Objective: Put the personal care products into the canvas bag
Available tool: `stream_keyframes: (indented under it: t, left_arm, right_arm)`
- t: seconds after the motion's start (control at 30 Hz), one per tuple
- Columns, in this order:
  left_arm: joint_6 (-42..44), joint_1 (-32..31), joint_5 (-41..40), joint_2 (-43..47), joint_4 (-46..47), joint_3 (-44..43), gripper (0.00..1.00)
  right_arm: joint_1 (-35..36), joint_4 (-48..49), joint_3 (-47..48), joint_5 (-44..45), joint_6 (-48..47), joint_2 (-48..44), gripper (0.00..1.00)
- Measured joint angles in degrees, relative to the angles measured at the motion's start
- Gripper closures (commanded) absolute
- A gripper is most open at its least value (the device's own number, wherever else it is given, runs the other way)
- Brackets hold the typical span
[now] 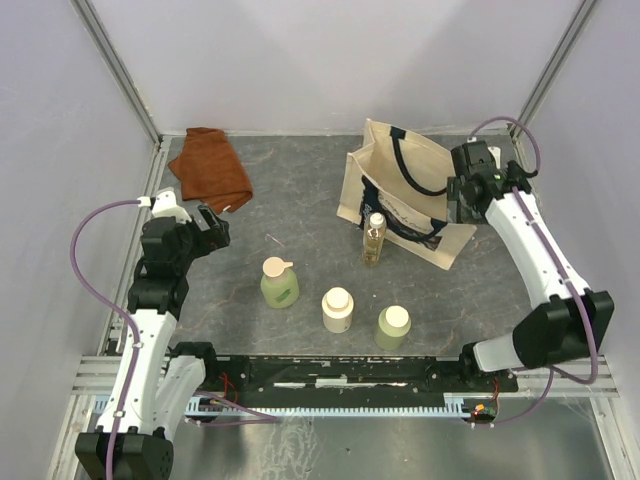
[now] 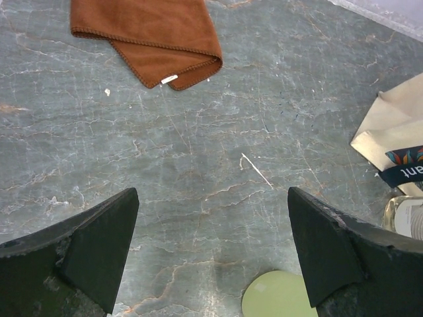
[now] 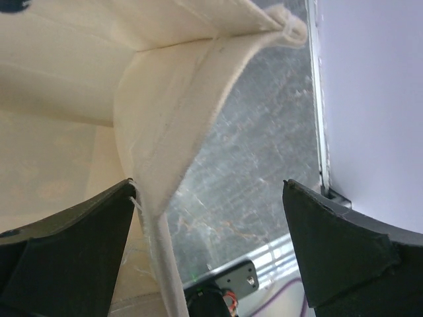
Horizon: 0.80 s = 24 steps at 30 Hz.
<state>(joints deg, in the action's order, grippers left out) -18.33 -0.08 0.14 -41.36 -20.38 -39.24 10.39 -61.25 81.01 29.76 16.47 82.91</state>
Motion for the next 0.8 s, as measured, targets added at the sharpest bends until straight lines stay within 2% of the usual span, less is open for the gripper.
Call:
stream_keyframes:
  t: [0.4,0.8]
  left_arm:
    - [1.44,-0.17,8.28,-3.91,-0.57,-1.49,0.0]
    - [1.51,-6.99,9.16,-8.48,0.04,-3.76,0.0]
  right_arm:
    - [0.0,-8.9,-10.88,2.05,1.92,-16.65,0.0]
    - [0.0,-14.08,-6.95,-0.76,2.95,-22.32,0.0]
